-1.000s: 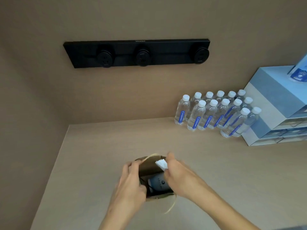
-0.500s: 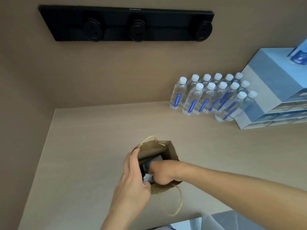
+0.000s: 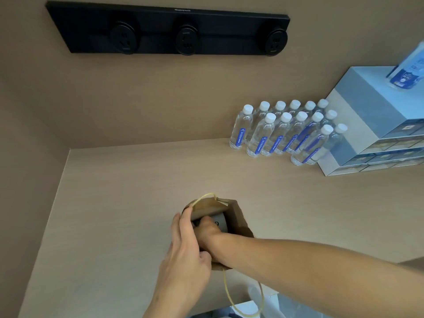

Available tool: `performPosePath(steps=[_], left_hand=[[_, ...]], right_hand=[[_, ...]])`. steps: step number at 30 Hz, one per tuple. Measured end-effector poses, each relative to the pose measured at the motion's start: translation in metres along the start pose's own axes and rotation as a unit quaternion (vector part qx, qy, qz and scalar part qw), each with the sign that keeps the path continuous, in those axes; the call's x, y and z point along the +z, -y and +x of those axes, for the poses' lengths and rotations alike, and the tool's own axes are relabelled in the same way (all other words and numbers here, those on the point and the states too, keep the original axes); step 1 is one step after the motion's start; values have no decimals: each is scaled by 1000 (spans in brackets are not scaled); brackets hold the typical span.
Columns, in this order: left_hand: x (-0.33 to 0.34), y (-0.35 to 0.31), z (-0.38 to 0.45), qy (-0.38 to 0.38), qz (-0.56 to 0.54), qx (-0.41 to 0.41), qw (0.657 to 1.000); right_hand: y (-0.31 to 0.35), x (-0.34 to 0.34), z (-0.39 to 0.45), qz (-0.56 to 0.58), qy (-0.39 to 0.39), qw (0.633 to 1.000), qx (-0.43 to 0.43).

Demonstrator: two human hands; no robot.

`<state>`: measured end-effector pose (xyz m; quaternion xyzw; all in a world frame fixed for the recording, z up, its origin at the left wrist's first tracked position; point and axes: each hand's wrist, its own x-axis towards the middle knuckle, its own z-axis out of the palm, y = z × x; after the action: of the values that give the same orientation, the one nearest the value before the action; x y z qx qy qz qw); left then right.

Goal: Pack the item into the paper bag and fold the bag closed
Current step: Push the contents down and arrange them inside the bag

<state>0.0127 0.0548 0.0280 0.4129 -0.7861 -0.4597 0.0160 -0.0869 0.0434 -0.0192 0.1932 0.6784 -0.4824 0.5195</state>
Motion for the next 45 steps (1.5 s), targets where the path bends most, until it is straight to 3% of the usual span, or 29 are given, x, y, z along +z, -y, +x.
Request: performPosePath(steps=[2,6,11,13,15,17,23,27,31,33,45], left_hand=[[1,1,0,-1,-8,2,1000],[2,3,1,-9,-15,14,1000],[2,3,3,-13,-17,23,1000],[2,5,4,-15,-24,25,999],[2,6,6,-12,-24,26,999],[3,6,7,-7,-25,31,999],[2,7,8,-6,-34,20,999],[3,4,9,-7,-21,16,1000],[6,-1,8,-11,0,9,1000],[8,-4,8,-17,13,2,1000],[12,-17,6,0,35,8,999]], right_hand=[[2,-6,1,-246,33,968,-36],[1,-18,0,-375,28,926,-23],[10,-29,7,-308,-62,946,-81],[13,-28,8,-241,-48,969,-17],[15,-27,6,-252,-17,966,56],[15,-26,6,-302,-5,951,62],[21,-26,9,-285,13,956,68],[25,-41,18,-418,-1,904,90],[39,-45,25,-572,34,810,128],[45,-43,28,-592,24,796,124],[41,-58,40,-516,5,843,153]])
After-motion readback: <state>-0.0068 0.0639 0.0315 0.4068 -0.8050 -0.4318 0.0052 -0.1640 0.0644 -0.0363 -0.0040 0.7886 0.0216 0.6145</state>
